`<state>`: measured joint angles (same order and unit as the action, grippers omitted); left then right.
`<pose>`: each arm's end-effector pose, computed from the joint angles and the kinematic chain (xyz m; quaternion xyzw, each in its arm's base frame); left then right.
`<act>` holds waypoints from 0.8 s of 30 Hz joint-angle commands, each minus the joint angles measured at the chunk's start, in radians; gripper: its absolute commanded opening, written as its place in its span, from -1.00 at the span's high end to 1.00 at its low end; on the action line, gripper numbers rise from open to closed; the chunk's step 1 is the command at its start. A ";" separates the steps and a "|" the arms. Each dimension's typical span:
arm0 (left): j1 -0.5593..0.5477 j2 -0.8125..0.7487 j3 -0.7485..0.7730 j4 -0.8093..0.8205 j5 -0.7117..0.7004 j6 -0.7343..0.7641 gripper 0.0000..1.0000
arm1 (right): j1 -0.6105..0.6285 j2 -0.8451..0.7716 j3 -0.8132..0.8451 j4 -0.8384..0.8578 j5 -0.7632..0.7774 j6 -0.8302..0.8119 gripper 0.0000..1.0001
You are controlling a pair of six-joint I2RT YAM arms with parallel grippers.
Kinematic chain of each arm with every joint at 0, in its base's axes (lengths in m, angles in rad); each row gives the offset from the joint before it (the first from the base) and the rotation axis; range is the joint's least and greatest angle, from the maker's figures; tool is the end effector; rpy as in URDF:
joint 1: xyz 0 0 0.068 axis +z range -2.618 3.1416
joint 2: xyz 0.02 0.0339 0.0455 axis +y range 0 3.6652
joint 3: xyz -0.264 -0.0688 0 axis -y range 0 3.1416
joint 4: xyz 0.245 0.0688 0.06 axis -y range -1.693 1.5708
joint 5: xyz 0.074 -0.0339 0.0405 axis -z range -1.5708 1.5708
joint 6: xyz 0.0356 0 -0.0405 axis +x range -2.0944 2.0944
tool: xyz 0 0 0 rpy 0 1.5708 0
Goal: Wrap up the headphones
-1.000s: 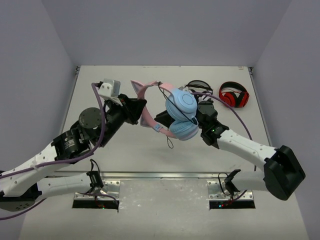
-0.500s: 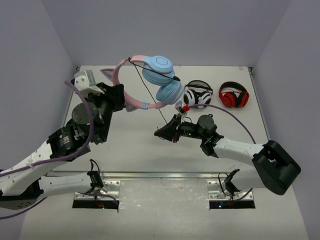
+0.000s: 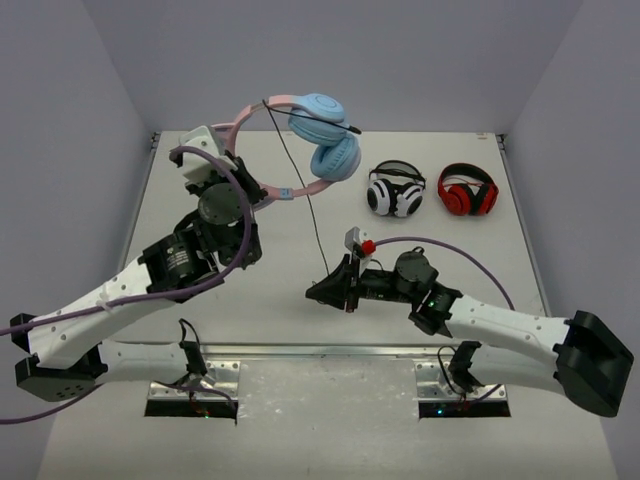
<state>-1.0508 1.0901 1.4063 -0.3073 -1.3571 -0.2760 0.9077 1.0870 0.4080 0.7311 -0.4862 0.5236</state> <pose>0.1264 -0.1508 0.4815 -0.2057 0.6758 0.0076 0.7077 0.1290 0.1922 0.2455 -0.2989 0.6226 0.5869 0.4225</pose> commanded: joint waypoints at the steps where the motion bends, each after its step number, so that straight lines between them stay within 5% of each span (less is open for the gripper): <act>1: -0.002 0.020 0.048 0.248 -0.120 0.030 0.99 | 0.062 -0.030 0.100 -0.180 0.098 -0.115 0.97; 3: 0.062 0.042 0.016 0.341 -0.091 0.164 0.99 | 0.102 -0.062 0.130 -0.303 0.170 -0.171 0.97; 9: 0.241 0.111 -0.052 0.046 0.041 0.032 0.99 | 0.126 -0.160 0.239 -0.531 0.300 -0.316 0.97; 14: 0.245 0.177 -0.145 -0.090 0.149 -0.072 0.99 | 0.125 -0.183 0.392 -0.769 0.467 -0.460 0.97; 18: 0.226 0.137 -0.303 0.071 0.516 0.069 0.99 | 0.125 -0.144 0.506 -0.896 0.612 -0.655 0.97; 24: 0.129 0.168 -0.388 -0.039 0.547 0.072 0.99 | 0.122 -0.104 0.571 -1.000 0.799 -0.816 0.97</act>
<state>-0.9009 1.2823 1.0054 -0.3683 -0.8665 -0.1909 1.0245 0.9894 0.9249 -0.2325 0.1711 -0.1280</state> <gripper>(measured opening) 0.118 0.014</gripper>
